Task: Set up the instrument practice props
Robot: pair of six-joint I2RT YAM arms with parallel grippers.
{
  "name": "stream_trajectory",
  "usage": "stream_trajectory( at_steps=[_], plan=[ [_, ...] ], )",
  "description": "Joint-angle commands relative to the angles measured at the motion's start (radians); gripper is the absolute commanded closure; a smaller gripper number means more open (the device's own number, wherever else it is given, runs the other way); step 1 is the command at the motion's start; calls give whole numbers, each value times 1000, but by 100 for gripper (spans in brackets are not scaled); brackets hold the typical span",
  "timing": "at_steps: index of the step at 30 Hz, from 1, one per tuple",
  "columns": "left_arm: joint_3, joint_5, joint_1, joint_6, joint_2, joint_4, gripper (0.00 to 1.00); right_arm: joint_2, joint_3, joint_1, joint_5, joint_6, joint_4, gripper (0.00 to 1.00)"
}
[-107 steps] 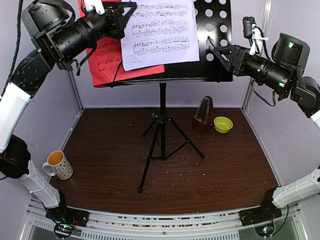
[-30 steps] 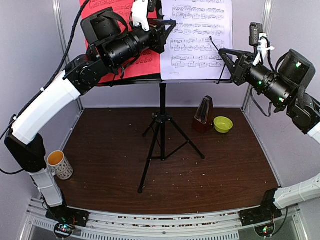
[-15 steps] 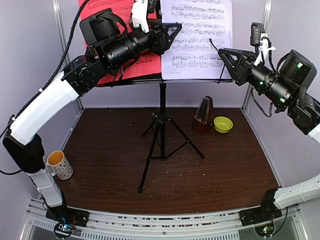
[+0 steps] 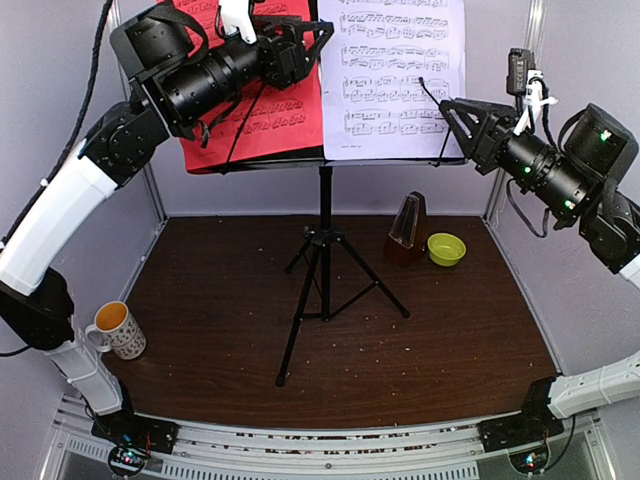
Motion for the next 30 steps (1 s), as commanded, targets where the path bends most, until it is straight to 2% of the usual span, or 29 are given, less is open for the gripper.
stream_trajectory(
  at_steps=[1,9,19,25,30],
  plan=[
    [12,-31,5,37,-45,-36,42,-24,-6,5,5,-5,26,62],
    [5,-95,21,33,-138,-144,41,-58,-7,6,16,5,24,34],
    [-195,-124,123,-89,-353,-178,37,-104,-20,5,58,13,-21,14],
    [-411,-133,291,-249,-540,-211,37,-170,-84,-9,129,43,-82,1],
    [-632,-75,496,-417,-673,-261,37,-239,-179,-82,125,134,-150,0]
  ],
)
